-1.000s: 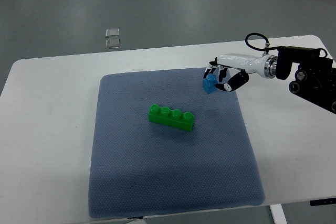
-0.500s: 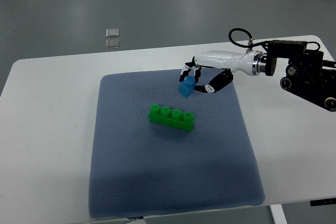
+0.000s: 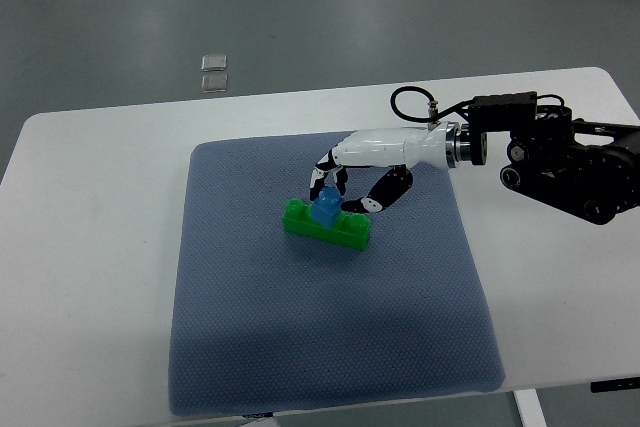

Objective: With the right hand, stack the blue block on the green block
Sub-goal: 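Lower the blue block onto the green block's studs with the right hand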

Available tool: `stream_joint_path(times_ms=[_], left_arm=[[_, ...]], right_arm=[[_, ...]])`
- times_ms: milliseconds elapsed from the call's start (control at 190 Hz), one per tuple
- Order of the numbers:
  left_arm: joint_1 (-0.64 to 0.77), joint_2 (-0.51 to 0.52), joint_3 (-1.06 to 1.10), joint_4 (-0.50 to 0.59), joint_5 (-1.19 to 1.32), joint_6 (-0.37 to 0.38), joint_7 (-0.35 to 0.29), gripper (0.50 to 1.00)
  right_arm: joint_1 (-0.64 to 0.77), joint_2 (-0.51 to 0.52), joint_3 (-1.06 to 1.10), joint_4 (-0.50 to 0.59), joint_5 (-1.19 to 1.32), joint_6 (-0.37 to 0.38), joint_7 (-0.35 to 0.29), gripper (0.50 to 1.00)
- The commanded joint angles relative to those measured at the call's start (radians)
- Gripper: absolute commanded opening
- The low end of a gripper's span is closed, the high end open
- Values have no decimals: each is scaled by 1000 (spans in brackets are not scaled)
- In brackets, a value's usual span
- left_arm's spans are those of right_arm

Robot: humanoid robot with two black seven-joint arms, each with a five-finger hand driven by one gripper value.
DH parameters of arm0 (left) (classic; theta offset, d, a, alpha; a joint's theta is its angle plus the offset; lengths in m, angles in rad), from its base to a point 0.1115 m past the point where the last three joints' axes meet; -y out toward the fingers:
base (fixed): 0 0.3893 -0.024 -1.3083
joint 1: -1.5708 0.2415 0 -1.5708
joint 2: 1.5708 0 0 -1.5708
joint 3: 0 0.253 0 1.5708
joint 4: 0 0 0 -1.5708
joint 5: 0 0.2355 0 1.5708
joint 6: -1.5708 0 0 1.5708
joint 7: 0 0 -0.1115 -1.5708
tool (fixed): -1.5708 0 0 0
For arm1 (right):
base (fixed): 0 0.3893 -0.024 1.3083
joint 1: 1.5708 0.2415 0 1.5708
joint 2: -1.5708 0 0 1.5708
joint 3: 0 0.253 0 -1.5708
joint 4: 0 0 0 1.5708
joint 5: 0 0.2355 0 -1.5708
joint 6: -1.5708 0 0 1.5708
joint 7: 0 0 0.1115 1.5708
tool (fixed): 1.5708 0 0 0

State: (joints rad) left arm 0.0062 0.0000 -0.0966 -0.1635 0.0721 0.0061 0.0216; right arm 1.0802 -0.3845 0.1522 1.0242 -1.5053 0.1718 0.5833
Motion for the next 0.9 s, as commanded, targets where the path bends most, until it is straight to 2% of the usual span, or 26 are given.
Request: stream_joint_path(times_ms=[0, 894], left_arm=[[0, 0, 0, -1, 0, 0, 1, 1000], [0, 0, 0, -1, 0, 0, 0, 1000]], right_arm=[[3, 9, -3, -13, -16, -2, -3, 500], [4, 32, -42, -70, -23, 2, -13, 500]])
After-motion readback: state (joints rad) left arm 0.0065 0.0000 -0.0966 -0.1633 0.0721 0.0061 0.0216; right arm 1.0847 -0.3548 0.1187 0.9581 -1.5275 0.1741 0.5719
